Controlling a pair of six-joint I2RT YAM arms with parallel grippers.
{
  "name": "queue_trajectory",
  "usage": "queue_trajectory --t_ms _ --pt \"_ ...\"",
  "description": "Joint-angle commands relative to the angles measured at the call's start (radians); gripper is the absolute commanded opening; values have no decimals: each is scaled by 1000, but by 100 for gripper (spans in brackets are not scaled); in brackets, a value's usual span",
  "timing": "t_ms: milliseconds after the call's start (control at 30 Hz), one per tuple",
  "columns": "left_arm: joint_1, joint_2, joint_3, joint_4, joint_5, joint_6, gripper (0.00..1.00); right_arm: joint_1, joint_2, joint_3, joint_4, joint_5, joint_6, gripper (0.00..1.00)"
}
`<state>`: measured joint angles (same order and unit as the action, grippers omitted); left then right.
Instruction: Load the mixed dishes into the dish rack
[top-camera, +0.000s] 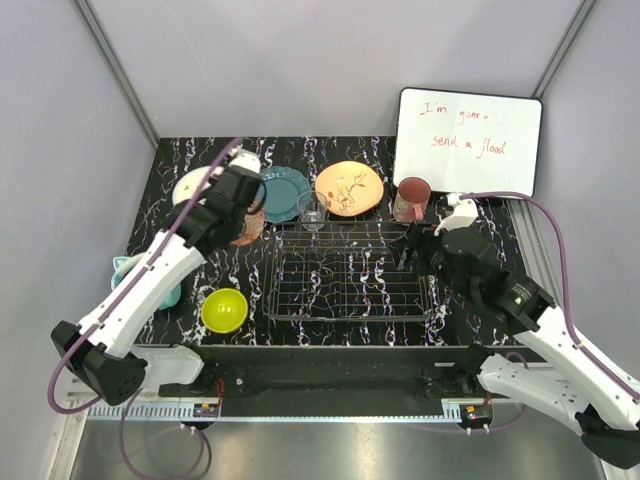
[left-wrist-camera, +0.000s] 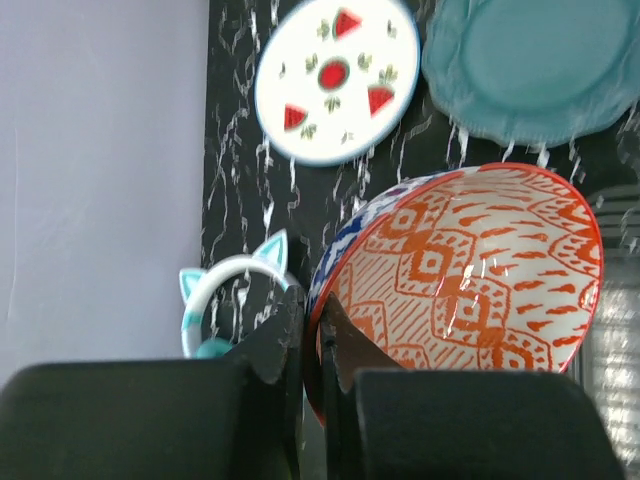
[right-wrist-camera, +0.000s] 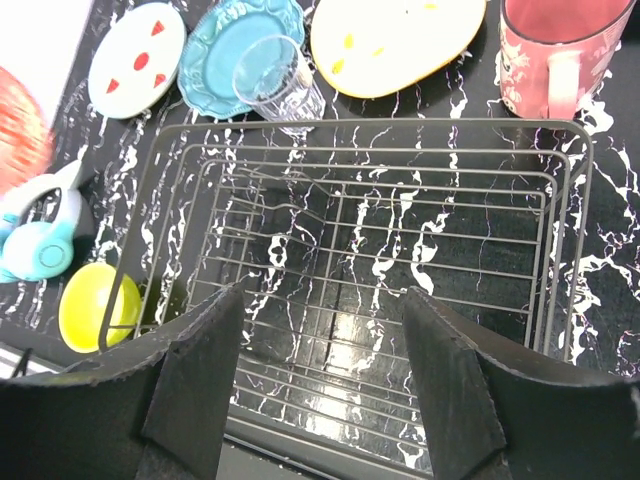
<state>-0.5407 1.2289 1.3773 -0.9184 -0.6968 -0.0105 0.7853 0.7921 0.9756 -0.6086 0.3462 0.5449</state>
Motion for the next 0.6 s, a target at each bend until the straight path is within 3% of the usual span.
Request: queue_trajectory --t_ms 0,233,333,367,400,433,500,567 --pt "-103 21 -35 -33 -202 -86 0 2 -48 9 -20 14 10 72" --pt "-309 122 32 -34 -391 -126 0 2 -34 -2 -39 30 36 72" --pt "-428 309 147 -248 -542 -276 0 2 15 11 -36 28 49 72" --pt "-455 372 225 -436 -585 -352 0 3 41 18 -33 27 47 72" --pt "-475 441 276 -561 -651 -563 0 2 51 20 -26 27 49 72" --pt "-499 562 301 -632 -668 -515 0 2 61 23 -25 25 52 72" --pt "-524 628 244 -632 -749 -541 0 3 79 26 -16 22 53 72" --pt "-513 624 268 -631 -701 -569 0 2 76 25 -16 17 58 72"
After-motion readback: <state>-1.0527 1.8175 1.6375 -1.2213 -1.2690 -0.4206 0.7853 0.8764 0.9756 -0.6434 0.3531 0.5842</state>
